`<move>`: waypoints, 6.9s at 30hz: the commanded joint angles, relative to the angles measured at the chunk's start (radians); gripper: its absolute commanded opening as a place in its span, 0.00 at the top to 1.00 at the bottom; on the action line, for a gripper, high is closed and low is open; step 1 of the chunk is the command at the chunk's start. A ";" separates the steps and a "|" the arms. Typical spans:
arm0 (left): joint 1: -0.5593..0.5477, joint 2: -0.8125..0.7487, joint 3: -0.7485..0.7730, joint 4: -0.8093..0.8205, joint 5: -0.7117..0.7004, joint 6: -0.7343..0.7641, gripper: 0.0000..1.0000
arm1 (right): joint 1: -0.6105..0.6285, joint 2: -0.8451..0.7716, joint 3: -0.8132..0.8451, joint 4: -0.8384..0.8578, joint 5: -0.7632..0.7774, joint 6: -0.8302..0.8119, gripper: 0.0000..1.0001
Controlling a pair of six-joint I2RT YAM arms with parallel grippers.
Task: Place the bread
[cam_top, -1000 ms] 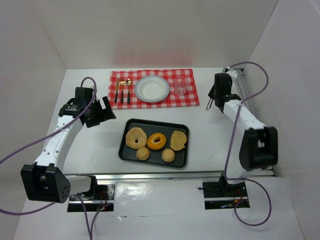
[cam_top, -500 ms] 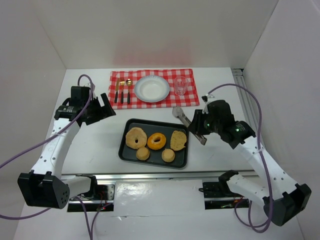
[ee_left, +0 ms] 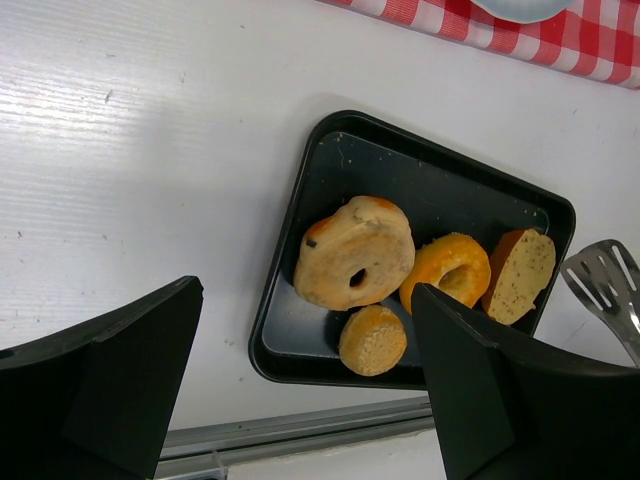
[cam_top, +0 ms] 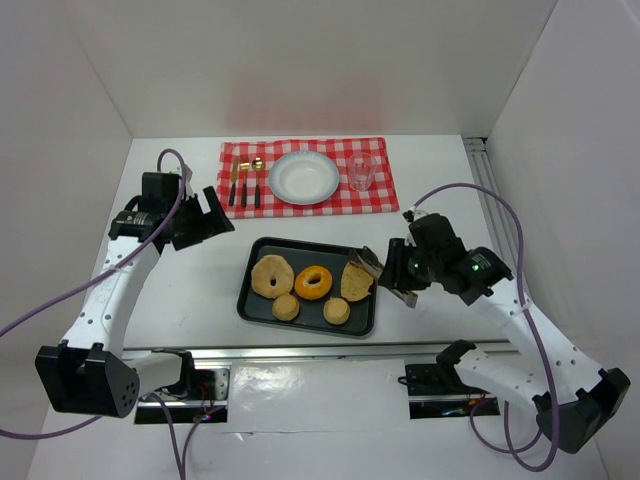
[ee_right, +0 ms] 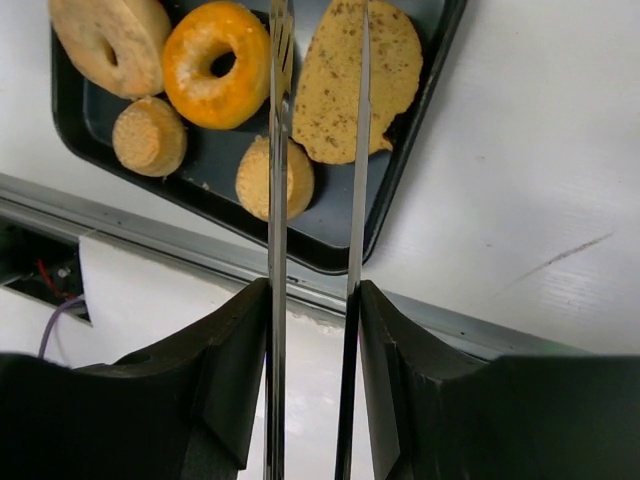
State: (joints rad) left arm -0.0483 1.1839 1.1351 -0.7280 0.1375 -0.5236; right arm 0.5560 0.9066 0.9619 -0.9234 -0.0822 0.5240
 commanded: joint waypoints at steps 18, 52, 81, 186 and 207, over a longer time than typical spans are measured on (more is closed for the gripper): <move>0.005 -0.010 0.014 0.029 0.027 0.007 0.01 | 0.019 0.106 0.011 -0.015 0.104 -0.064 0.47; 0.005 -0.001 0.014 0.038 0.036 -0.003 0.01 | -0.048 0.193 0.098 -0.037 -0.004 -0.174 0.41; 0.005 -0.010 -0.005 0.056 0.054 -0.012 0.03 | -0.039 0.155 0.082 -0.052 -0.095 -0.134 0.71; 0.015 -0.013 0.043 0.029 -0.006 -0.023 0.01 | 0.248 0.505 0.181 0.302 -0.099 -0.234 0.44; 0.015 -0.032 0.038 0.029 0.013 -0.023 0.01 | 0.291 0.566 0.244 0.305 -0.148 -0.367 0.60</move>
State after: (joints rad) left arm -0.0399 1.1782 1.1576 -0.7109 0.1280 -0.5308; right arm 0.8177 1.5124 1.1427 -0.6437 -0.2306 0.2047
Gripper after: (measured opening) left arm 0.984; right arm 0.441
